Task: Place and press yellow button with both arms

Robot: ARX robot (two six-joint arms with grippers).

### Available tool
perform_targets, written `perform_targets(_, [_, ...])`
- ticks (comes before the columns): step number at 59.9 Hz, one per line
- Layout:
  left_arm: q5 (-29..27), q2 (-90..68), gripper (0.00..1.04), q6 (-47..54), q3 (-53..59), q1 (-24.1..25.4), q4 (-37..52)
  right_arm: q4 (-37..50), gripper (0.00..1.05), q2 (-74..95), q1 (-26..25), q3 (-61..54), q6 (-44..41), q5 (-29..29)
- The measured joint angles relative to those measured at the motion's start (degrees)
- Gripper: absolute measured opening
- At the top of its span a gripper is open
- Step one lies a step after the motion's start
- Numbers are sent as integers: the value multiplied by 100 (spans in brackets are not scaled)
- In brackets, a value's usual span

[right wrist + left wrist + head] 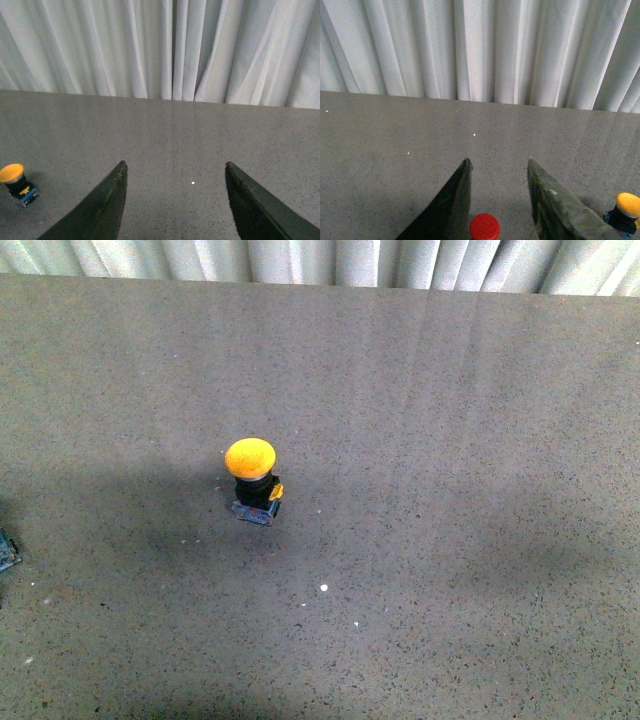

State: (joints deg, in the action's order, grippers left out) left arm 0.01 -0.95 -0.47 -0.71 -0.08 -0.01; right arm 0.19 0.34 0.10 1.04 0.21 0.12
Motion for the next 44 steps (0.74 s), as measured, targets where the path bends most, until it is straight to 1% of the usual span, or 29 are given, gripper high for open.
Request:
perform_targets(4, [0, 0, 54, 0, 0, 0, -2, 0, 72, 0, 0, 0, 0, 0])
perform_targets(6, [0, 0, 62, 0, 0, 0, 0, 0, 79, 0, 0, 0, 0, 0])
perform_targets(9, [0, 0, 69, 0, 0, 0, 0, 0, 86, 0, 0, 0, 0, 0])
perform_targets(11, [0, 0, 76, 0, 0, 0, 0, 0, 93, 0, 0, 0, 0, 0])
perform_targets(13, [0, 0, 81, 0, 0, 0, 0, 0, 97, 0, 0, 0, 2, 0])
perform_targets(19, [0, 0, 97, 11, 0, 0, -2, 0, 95, 0, 0, 0, 0, 0])
perform_targets(24, [0, 0, 95, 15, 0, 0, 0, 0, 96, 0, 0, 0, 0, 0])
perform_targets(44, [0, 0, 96, 17, 0, 0, 0, 0, 96, 0, 0, 0, 0, 0])
